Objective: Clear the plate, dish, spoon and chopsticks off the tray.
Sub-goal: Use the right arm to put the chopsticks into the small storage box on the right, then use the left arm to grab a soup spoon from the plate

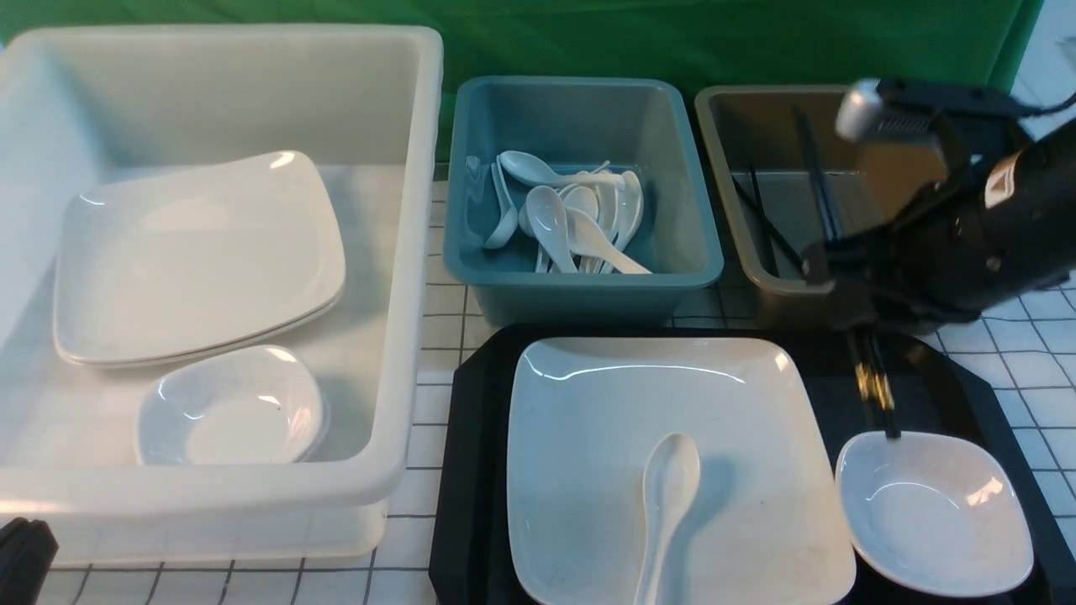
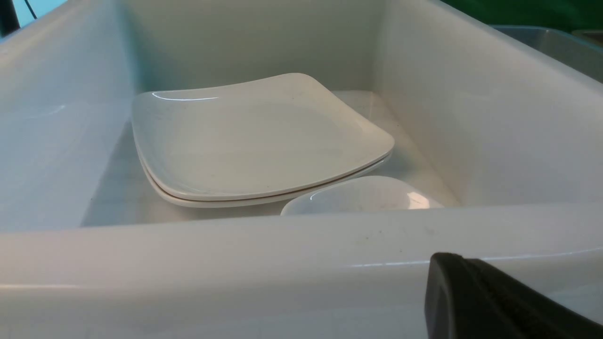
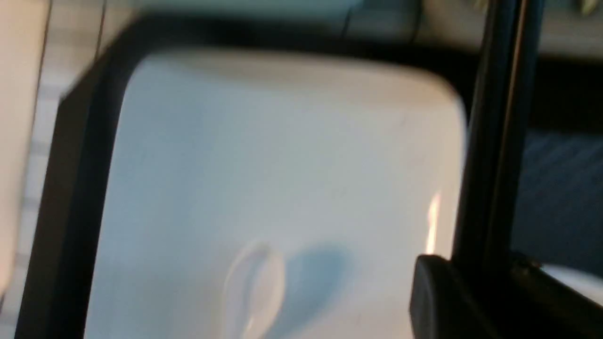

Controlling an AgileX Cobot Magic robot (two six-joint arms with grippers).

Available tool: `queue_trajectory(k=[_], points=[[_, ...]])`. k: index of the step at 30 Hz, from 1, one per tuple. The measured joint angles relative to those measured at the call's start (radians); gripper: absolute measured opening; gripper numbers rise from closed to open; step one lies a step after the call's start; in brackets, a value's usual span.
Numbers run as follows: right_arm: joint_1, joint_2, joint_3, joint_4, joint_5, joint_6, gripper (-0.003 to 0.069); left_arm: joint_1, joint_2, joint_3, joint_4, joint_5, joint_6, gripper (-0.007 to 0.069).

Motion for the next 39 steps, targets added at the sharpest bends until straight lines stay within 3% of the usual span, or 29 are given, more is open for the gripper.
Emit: queue_trajectory(k=[5, 12, 16, 20, 23, 27, 30, 31, 35, 39], points=[[-0.105, 0.121, -0.132, -0.005, -0.209, -0.059, 0.0171, 0.000, 0.000, 0.000, 0.000, 0.000, 0.000, 0.0004], [-0.127, 0.313, -0.178, -0.007, -0.515, -0.131, 0.0171, 0.000, 0.000, 0.000, 0.000, 0.000, 0.000, 0.0004], [-0.127, 0.386, -0.178, -0.007, -0.579, -0.135, 0.0182, 0.000, 0.000, 0.000, 0.000, 0.000, -0.005, 0.0004], [-0.127, 0.448, -0.178, -0.007, -0.583, -0.136, 0.0239, 0.000, 0.000, 0.000, 0.000, 0.000, -0.005, 0.0004], [-0.127, 0.454, -0.178, -0.007, -0.524, -0.136, 0.0301, 0.000, 0.000, 0.000, 0.000, 0.000, 0.000, 0.0004], [-0.127, 0.413, -0.178, -0.007, -0.411, -0.135, 0.0297, 0.000, 0.000, 0.000, 0.000, 0.000, 0.000, 0.0004], [-0.127, 0.328, -0.178, -0.007, -0.277, -0.135, 0.0206, 0.000, 0.000, 0.000, 0.000, 0.000, -0.005, 0.0004], [-0.127, 0.321, -0.178, -0.007, -0.277, -0.135, 0.0206, 0.000, 0.000, 0.000, 0.000, 0.000, 0.000, 0.0004], [-0.127, 0.130, -0.178, -0.007, -0.012, -0.157, 0.0041, 0.000, 0.000, 0.000, 0.000, 0.000, 0.000, 0.0004], [-0.127, -0.026, -0.176, -0.007, 0.213, -0.168, 0.0030, 0.000, 0.000, 0.000, 0.000, 0.000, 0.000, 0.0004]])
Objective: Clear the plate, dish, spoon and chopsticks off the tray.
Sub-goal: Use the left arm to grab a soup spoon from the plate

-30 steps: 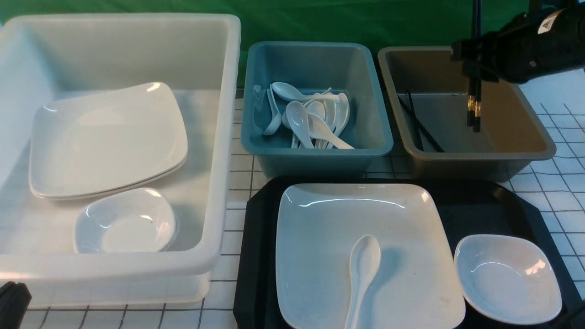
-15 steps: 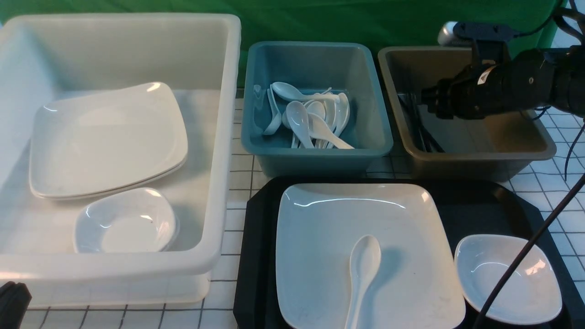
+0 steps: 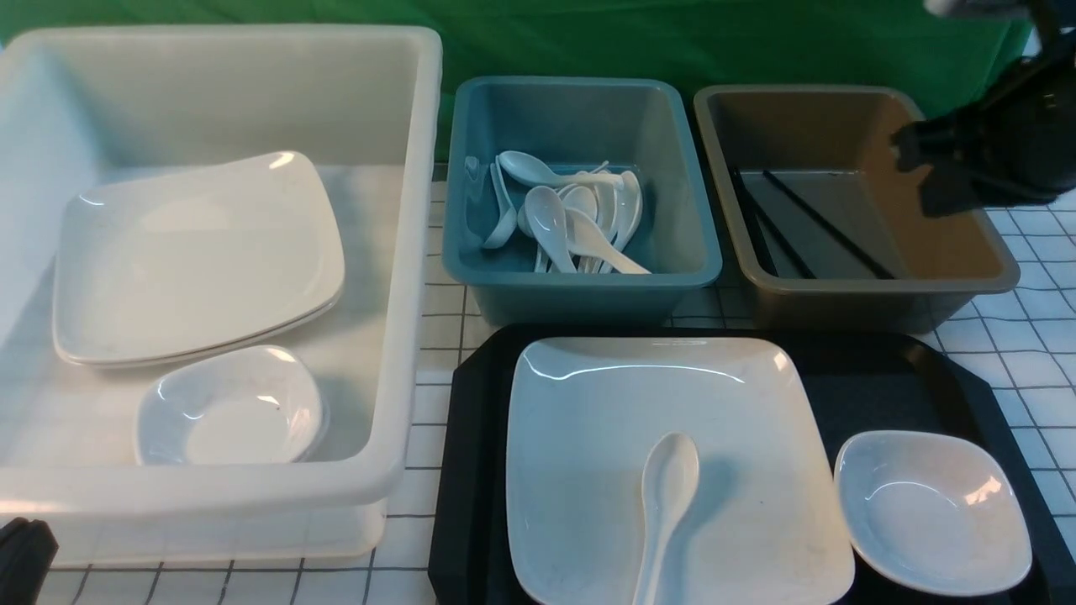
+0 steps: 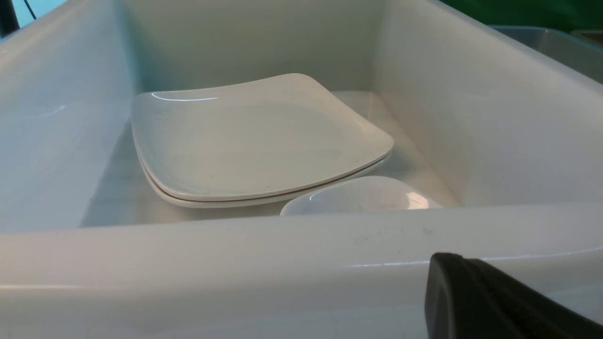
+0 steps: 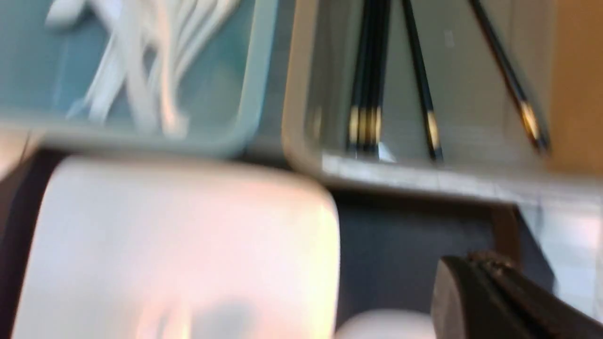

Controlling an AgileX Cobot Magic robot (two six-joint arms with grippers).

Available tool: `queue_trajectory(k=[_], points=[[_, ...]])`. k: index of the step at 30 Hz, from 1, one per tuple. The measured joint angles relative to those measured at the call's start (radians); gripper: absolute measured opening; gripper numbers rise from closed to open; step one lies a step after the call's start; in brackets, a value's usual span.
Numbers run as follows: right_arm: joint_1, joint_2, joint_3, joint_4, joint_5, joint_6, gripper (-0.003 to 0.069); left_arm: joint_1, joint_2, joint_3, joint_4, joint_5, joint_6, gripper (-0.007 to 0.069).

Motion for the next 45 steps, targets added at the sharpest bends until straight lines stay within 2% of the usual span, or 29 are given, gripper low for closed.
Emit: queue_trajectory(k=[3, 8, 11, 15, 27, 28, 30, 33, 36, 39, 45], points=[[0.000, -0.129, 0.044, 0.000, 0.087, -0.007, 0.0030, 0.000, 0.000, 0.000, 0.000, 0.000, -0.005, 0.0004], [0.000, -0.330, 0.185, 0.000, 0.112, -0.011, 0.0030, 0.000, 0.000, 0.000, 0.020, 0.000, 0.000, 0.0004], [0.000, -0.497, 0.312, 0.000, 0.108, -0.012, 0.0030, 0.000, 0.000, 0.000, 0.118, 0.000, 0.000, 0.0004], [0.000, -0.707, 0.489, 0.000, 0.060, -0.013, 0.0030, 0.000, 0.000, 0.000, 0.175, 0.000, 0.000, 0.0004], [0.000, -1.253, 0.964, 0.000, -0.207, -0.007, 0.0041, 0.000, 0.000, 0.000, 0.168, -0.007, 0.000, 0.0004], [0.000, -1.269, 0.982, 0.000, -0.217, -0.007, 0.0042, 0.000, 0.000, 0.000, 0.149, -0.014, -0.010, 0.0004], [0.000, -1.308, 1.012, 0.000, -0.232, -0.007, 0.0043, 0.000, 0.000, 0.000, 0.022, -0.049, -0.057, 0.0004], [0.000, -1.329, 1.034, 0.000, -0.242, -0.007, 0.0048, 0.000, 0.000, 0.000, -0.340, -0.094, -0.179, 0.0004], [0.000, -1.330, 1.038, 0.000, -0.251, -0.007, 0.0052, 0.000, 0.000, 0.000, -0.581, -0.099, -0.242, 0.0004], [0.000, -1.331, 1.038, 0.000, -0.267, -0.007, 0.0057, 0.000, 0.000, 0.000, -0.663, -0.128, -0.252, 0.0004], [0.000, -1.331, 1.038, 0.000, -0.281, -0.007, 0.0069, 0.000, 0.000, 0.000, -0.701, -0.308, -0.369, 0.0004]])
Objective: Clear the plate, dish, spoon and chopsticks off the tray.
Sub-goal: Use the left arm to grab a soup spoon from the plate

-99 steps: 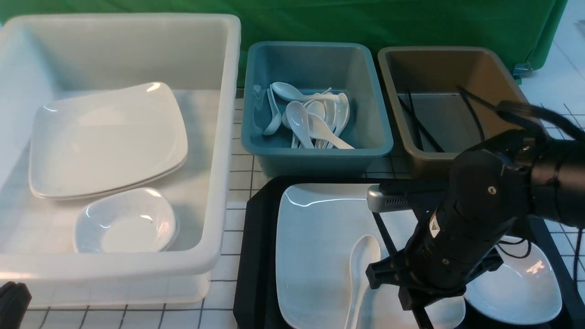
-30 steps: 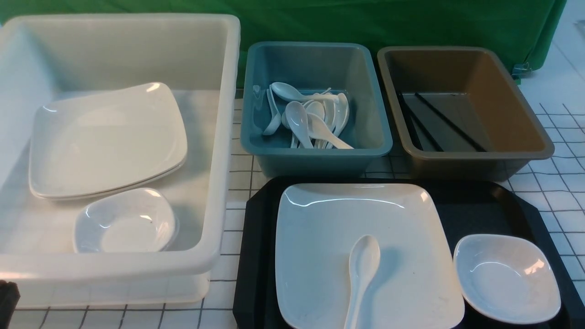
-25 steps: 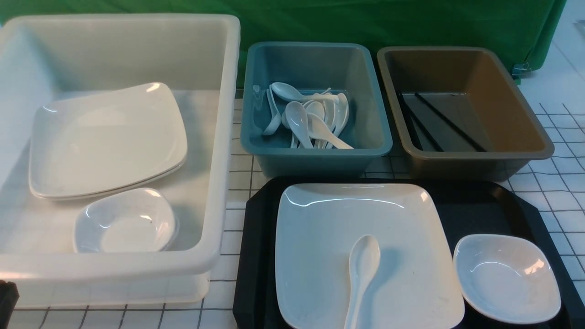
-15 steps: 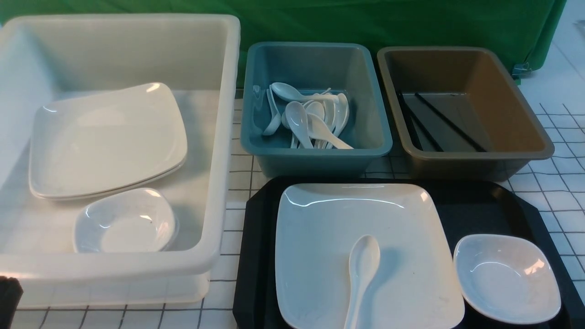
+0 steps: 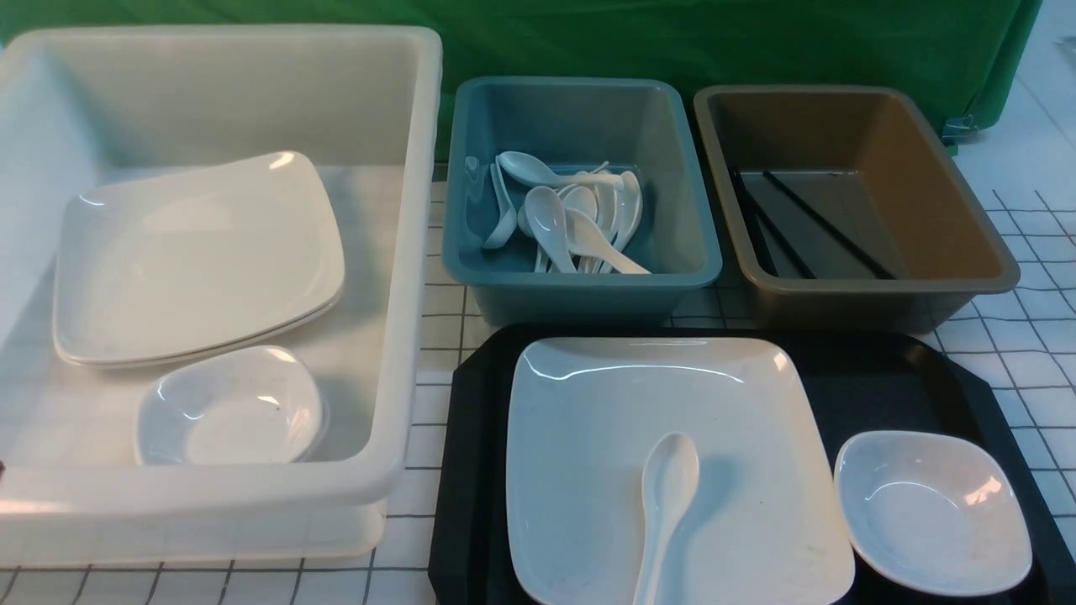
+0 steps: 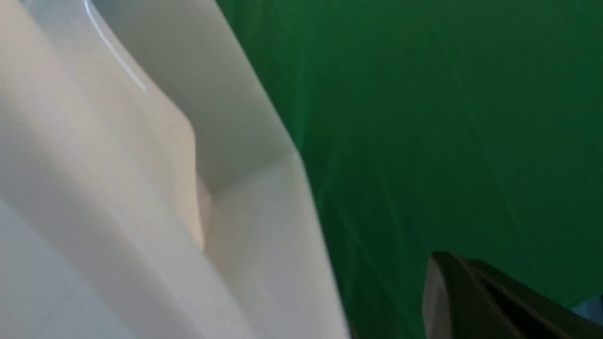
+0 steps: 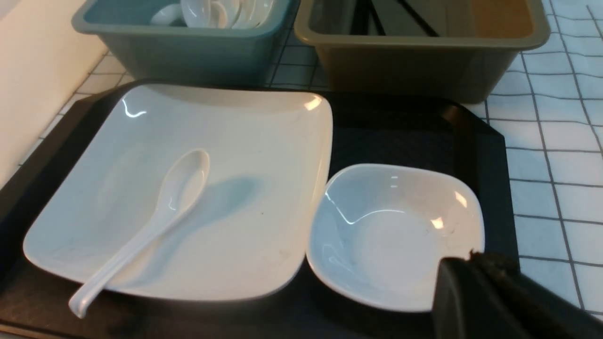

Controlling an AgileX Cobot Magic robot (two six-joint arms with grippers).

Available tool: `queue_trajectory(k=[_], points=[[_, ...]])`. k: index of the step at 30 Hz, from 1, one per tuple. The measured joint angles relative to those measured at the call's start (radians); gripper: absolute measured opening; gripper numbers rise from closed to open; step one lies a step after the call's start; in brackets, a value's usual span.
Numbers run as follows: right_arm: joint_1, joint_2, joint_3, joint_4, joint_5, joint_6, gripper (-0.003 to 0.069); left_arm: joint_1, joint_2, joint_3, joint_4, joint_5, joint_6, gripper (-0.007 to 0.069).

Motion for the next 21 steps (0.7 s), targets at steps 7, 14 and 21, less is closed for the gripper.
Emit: queue_trajectory(k=[7, 14, 21], points=[[0.000, 0.000, 0.000, 0.000, -0.003, 0.000, 0.0074, 0.000, 0.012, -0.190, 0.144, 0.086, -0.037, 0.0004], [0.000, 0.000, 0.000, 0.000, -0.023, 0.001, 0.0090, 0.000, 0.405, -0.677, 0.351, 0.650, 0.017, 0.0004], [0.000, 0.000, 0.000, 0.000, -0.023, 0.001, 0.0108, 0.000, 0.888, -0.976, 0.102, 0.956, 0.359, 0.0004]])
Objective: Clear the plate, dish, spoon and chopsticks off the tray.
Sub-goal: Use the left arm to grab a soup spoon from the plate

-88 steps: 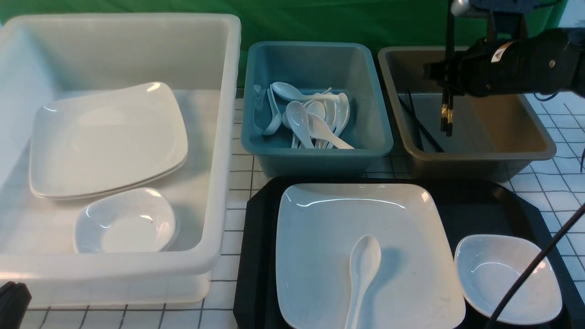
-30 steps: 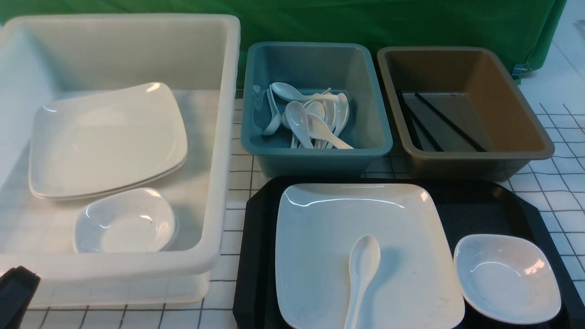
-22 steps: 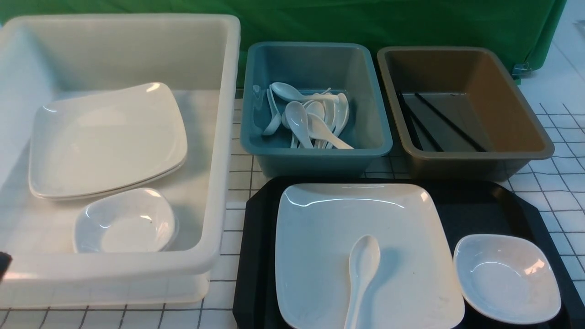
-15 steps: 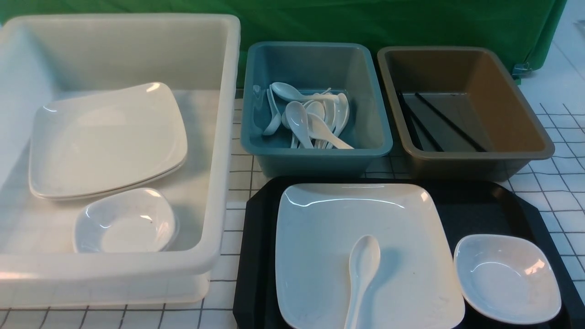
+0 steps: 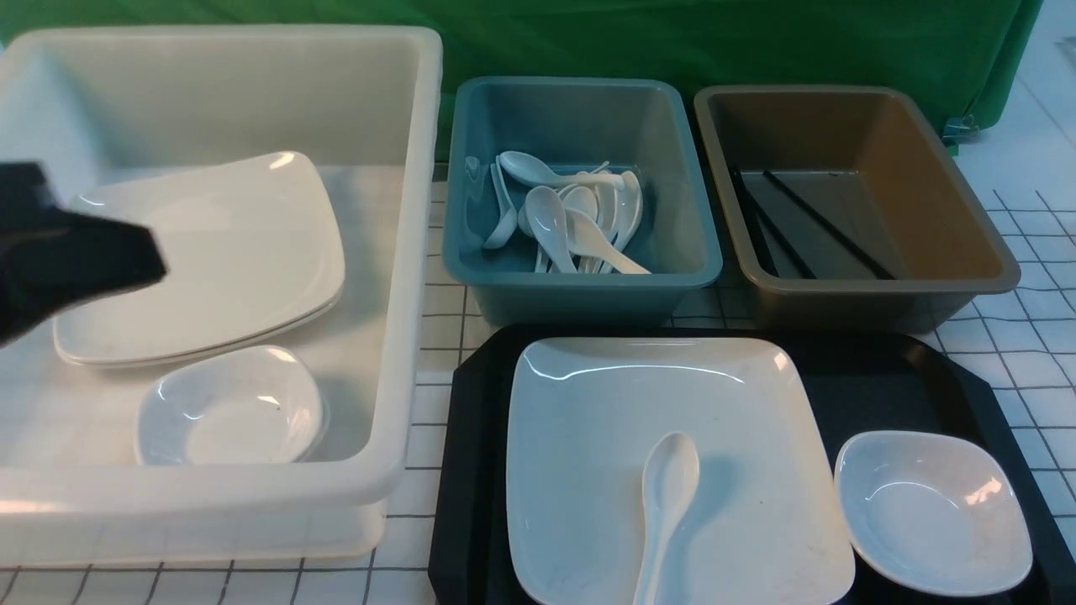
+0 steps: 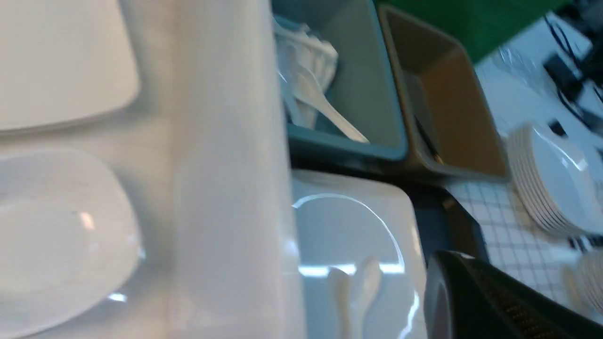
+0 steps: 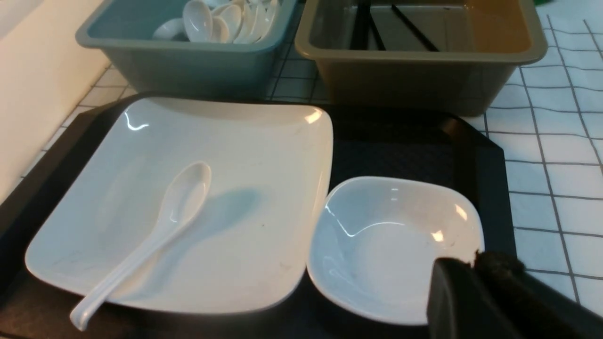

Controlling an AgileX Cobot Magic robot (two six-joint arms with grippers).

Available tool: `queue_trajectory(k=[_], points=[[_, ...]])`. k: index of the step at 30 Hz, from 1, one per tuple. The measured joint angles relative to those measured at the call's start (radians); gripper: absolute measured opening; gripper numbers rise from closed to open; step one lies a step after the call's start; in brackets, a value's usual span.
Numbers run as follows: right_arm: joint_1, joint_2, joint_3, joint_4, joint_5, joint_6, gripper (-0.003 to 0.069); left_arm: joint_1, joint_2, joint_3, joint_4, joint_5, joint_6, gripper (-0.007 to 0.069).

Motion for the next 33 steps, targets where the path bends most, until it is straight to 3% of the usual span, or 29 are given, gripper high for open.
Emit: queue_trajectory(k=[1, 4, 8, 14, 20, 27, 33], points=[[0.000, 0.000, 0.000, 0.000, 0.000, 0.000, 0.0108, 0.000, 0.000, 0.000, 0.000, 0.000, 0.000, 0.0004], [0.000, 0.000, 0.000, 0.000, 0.000, 0.000, 0.0115, -0.027, 0.221, -0.060, -0.257, 0.120, 0.187, 0.0004], [0.000, 0.000, 0.000, 0.000, 0.000, 0.000, 0.0122, -0.146, 0.391, -0.099, -0.284, 0.157, 0.214, 0.0004], [0.000, 0.000, 0.000, 0.000, 0.001, 0.000, 0.0128, -0.455, 0.569, -0.208, -0.047, 0.140, 0.009, 0.0011], [0.000, 0.000, 0.000, 0.000, 0.001, 0.000, 0.0136, -0.710, 0.770, -0.369, 0.261, 0.143, -0.229, 0.0113], [0.000, 0.000, 0.000, 0.000, 0.001, 0.000, 0.0148, -0.798, 0.964, -0.504, 0.410, 0.148, -0.322, 0.0309], [0.000, 0.000, 0.000, 0.000, 0.001, -0.001, 0.0156, -0.798, 1.079, -0.548, 0.421, 0.175, -0.333, 0.0402]])
